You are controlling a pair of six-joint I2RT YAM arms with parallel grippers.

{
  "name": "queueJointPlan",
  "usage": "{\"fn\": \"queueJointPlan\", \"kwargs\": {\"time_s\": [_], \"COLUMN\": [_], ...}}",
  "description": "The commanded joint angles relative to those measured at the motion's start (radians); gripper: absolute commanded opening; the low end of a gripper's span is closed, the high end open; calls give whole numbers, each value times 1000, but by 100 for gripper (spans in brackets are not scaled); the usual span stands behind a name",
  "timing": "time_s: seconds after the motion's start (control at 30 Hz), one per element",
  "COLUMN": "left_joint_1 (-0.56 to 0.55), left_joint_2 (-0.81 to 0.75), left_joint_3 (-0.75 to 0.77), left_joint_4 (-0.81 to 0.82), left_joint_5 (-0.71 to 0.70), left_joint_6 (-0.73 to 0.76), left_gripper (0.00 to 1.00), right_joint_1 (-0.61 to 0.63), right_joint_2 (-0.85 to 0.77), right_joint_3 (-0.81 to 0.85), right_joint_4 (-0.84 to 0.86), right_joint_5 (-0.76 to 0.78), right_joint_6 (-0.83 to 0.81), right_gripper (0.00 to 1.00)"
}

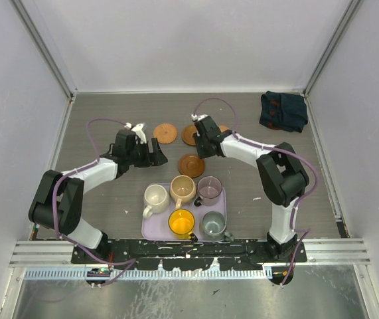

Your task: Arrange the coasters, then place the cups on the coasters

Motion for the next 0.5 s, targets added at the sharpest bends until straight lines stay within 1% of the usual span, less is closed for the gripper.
{"fn": "queueJointPlan", "kwargs": {"time_s": [0.0,0.3,0.47], "left_joint_1": [-3,-3,-4], "left_joint_2": [-27,-61,-115], "left_joint_3": [2,-23,-54], "left_joint_4": [60,52,-23], "left_joint_5": [1,-2,-42], "left_joint_6": [-11,-11,6], "left_gripper": [80,80,79], "right_joint_1": [32,90,113], "right_joint_2": [-12,-40,-35], "right_joint_3": [-19,-39,-41], "right_joint_4": [8,-1,19], "right_joint_5": [-28,-36,-72], "right_joint_6": [21,34,48], "right_gripper": [28,28,28]}}
